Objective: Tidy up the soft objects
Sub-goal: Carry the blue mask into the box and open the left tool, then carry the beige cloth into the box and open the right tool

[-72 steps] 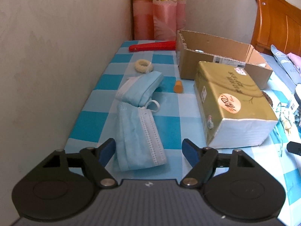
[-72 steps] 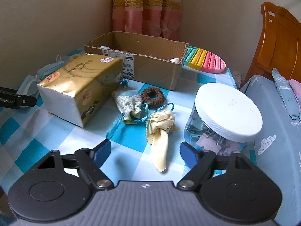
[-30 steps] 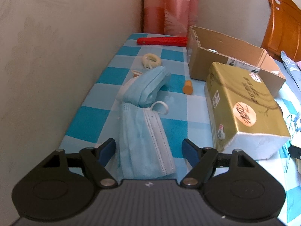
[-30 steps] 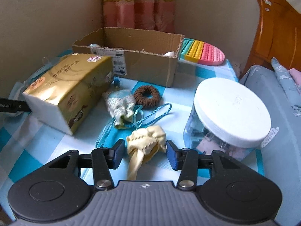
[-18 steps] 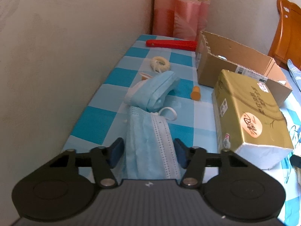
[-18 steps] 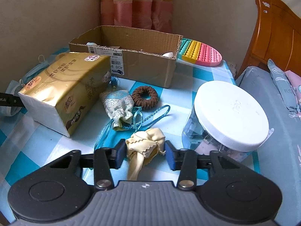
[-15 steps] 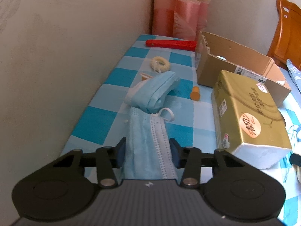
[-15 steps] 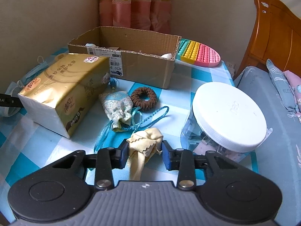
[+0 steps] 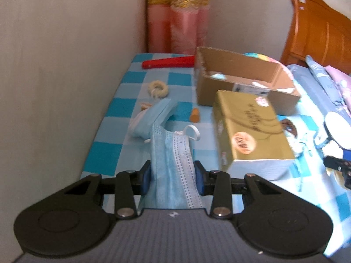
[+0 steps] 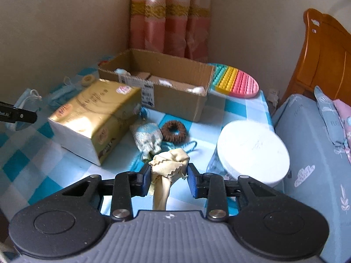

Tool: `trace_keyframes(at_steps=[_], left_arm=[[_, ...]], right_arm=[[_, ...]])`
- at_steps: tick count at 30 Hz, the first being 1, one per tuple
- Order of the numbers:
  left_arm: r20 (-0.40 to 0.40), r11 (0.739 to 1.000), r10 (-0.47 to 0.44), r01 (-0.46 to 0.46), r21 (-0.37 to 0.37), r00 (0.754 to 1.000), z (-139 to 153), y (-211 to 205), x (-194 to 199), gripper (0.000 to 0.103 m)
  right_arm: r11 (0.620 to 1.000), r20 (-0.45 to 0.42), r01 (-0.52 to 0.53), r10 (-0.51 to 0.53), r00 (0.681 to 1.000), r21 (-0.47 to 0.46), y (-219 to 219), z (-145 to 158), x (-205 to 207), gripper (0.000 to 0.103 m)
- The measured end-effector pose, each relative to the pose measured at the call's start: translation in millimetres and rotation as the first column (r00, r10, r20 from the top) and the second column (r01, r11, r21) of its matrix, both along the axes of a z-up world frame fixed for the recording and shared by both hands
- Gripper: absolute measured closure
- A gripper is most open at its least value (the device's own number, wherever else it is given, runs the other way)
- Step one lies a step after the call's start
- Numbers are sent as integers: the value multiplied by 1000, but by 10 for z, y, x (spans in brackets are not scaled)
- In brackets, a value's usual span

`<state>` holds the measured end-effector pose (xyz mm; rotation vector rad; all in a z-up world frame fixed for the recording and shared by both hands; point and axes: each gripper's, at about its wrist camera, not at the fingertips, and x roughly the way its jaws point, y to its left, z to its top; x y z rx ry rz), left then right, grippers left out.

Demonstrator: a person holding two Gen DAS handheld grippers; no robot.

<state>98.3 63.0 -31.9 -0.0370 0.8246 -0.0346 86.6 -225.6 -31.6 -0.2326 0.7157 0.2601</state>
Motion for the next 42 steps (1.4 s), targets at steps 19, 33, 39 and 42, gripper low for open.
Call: trace_keyframes(at_steps=[19,33,39,42], left_arm=[[99,980,-195,192,44,976,674,-726,964,65],[128,964,-229,207,166,965,557,-1291,1699,20],[140,954,-268,243,175,953,603,-1197,1352,10],[139,951,-272,244,190,952,626,-1123,1086,8]], right_arm=[[997,83,-49,43,996,62,-149,345,-34,65],[998,107,-41,35,994,57,-252,391,-28,65],[997,98,-50,45,994,52,-238,403,46,65],[997,98,-63,58,993,49,-189,434,104,65]])
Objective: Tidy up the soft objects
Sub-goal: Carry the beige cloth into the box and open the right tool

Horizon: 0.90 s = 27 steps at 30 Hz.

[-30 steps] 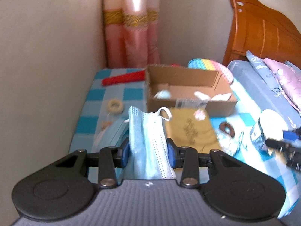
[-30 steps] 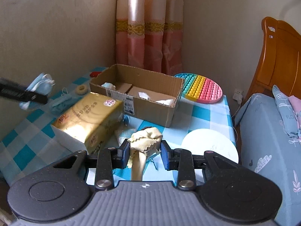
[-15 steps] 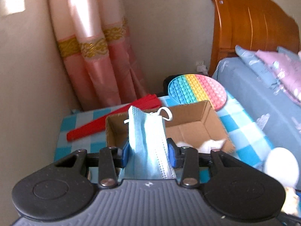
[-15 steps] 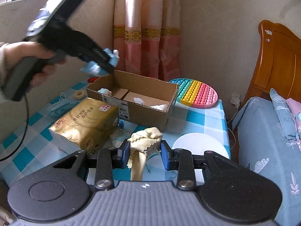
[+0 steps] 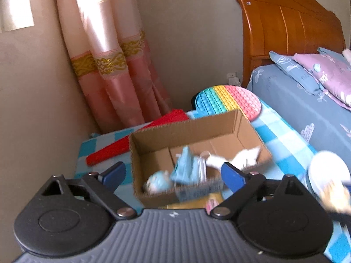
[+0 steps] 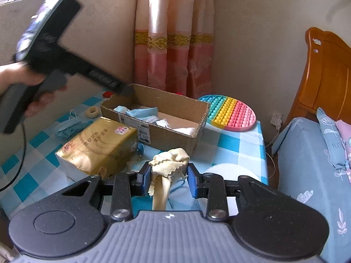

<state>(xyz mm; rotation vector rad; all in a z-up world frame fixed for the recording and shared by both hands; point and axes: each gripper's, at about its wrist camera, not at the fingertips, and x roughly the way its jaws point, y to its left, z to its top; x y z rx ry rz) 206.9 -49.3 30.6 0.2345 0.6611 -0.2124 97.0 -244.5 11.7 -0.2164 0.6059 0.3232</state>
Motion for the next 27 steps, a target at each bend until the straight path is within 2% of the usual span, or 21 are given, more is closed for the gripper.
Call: trace_keyframes(at_steps=[4,11,18,25,26,27], left_arm=[[10,1000,19,-19,-5,1000,-22,117,-414,5],[34,987,141,-138,-79,989,-116,476,-984,4],[-9,976,198,-198,-87,980,-293,666,-1200,3],[-16,973,217,-218,-81,976,-351,724,-1244,3],[-17,972,218,-219,-82,976,-354,726,-1238,3],[-18,972,218,-219,-84,976,-356,728,-1234,3]], right_arm=[[1000,8,-20,20,1000,-6,86,92,142,65],[999,-8,-46,46,999,5,286,304,734,64],[1000,-15,-13,12,1000,-21,530,286,1429,64],[999,-105,36,-39,994,-27,625,91,1898,64],[999,-118,40,-42,992,-23,619,83,1938,64],[999,-124,48,-50,991,-20,620,75,1976,57]])
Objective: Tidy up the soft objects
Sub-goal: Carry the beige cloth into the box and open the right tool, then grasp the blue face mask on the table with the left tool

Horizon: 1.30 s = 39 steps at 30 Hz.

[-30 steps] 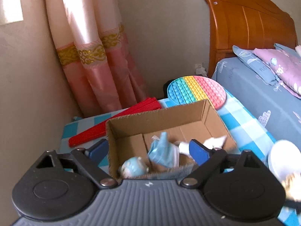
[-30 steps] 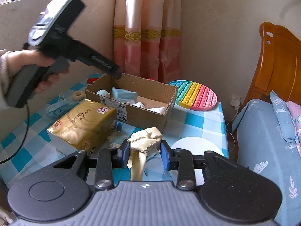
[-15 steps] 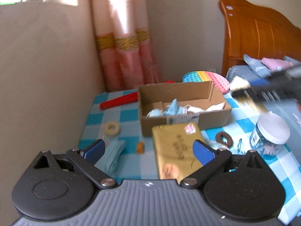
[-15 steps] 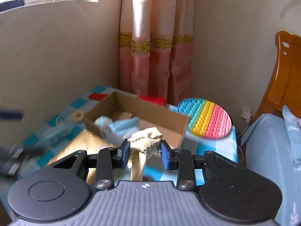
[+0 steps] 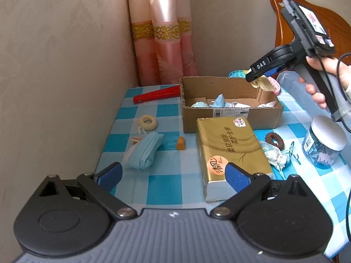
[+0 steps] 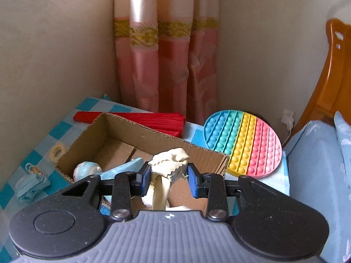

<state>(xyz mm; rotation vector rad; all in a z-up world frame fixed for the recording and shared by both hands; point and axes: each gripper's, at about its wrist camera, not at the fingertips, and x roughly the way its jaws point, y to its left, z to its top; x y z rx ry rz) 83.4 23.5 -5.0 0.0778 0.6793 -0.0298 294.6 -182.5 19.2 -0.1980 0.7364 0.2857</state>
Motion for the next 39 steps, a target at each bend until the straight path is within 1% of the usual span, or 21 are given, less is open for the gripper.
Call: trace_keyframes(at_steps=[1,2,3,4,6,11,13,19,23,27,32,36,39], left_arm=[[0,1000,-1,1,-2,1000,-2,1,7,3],[-2,1000,-1,1,-3,1000,-6,-1,20,3],[-3,1000,0,0,-4,1000,-9,1,18,3],[-3,1000,0,0,-5,1000,-14,5,19,3],[-6,1000,4,-4,-7,1000,-24,15,26,3],[-4,1000,11,-11,-7,1000,-39,37,53,3],[-6,1000,18,-18,-2,1000,-47,51,69,3],[3,998,55,-55,7,998,-76,118,131,3],[7,997,73,-73,8,997,-119,183,197,3],[2,996,93,-92,-14,996,-190,278,327,3],[46,992,128,-129,3,991,-323,355,511,3],[40,989,148,-148,-1,988,-462,419,715,5],[2,988,151,-151,-2,988,-571,473,871,7]], right_arm=[[1000,4,14,-14,1000,2,-6,-7,26,40],[1000,12,25,-25,1000,0,-8,-6,33,29],[1000,23,31,-31,999,1,-21,-1,26,11],[999,35,35,-35,999,10,-35,11,5,1],[999,46,21,-22,999,33,-58,47,-42,0],[1000,26,-7,6,1000,25,-17,120,-228,0],[999,20,-33,33,999,30,6,144,-340,0],[994,12,-111,111,994,-6,70,162,-696,0],[990,2,-142,142,990,3,26,134,-944,0],[987,-1,-157,158,988,15,-29,112,-1145,0],[986,11,-164,164,986,7,-98,79,-1334,0],[987,8,-160,160,987,6,-159,52,-1369,0],[987,3,-159,159,987,16,-195,47,-1361,0]])
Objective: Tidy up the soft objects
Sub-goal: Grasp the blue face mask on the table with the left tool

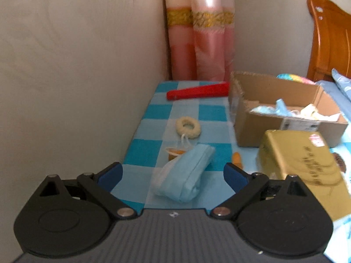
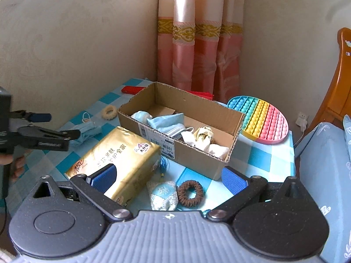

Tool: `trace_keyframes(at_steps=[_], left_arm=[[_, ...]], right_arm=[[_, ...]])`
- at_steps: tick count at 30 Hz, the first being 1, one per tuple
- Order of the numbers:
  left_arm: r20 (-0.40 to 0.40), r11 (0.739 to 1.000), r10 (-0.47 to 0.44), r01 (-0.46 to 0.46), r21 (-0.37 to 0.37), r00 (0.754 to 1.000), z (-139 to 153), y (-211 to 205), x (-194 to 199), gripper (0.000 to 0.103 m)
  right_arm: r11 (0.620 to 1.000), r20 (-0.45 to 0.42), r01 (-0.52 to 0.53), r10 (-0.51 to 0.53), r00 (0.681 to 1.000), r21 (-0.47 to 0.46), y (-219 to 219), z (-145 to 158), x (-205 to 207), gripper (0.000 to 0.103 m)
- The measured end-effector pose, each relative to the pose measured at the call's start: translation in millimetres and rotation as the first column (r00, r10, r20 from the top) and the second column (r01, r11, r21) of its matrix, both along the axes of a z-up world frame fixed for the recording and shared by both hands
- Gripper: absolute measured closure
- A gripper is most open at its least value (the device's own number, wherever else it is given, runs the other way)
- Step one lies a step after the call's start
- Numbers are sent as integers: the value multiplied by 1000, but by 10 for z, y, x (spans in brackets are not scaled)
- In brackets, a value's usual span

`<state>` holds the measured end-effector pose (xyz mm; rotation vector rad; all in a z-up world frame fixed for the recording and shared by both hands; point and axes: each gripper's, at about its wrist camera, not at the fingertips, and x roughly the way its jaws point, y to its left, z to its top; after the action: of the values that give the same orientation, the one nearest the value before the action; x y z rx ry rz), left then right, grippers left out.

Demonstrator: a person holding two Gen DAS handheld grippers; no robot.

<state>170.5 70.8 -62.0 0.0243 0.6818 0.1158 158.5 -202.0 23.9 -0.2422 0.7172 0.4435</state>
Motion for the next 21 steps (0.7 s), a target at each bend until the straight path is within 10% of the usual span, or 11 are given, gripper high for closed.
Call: trace_keyframes(at_steps=[21], left_arm=[[-82,997,-54,50,-52,995,-231,-3,153,64]], right_arm=[[999,-15,-54,54,998,1,123,-30,25,0]])
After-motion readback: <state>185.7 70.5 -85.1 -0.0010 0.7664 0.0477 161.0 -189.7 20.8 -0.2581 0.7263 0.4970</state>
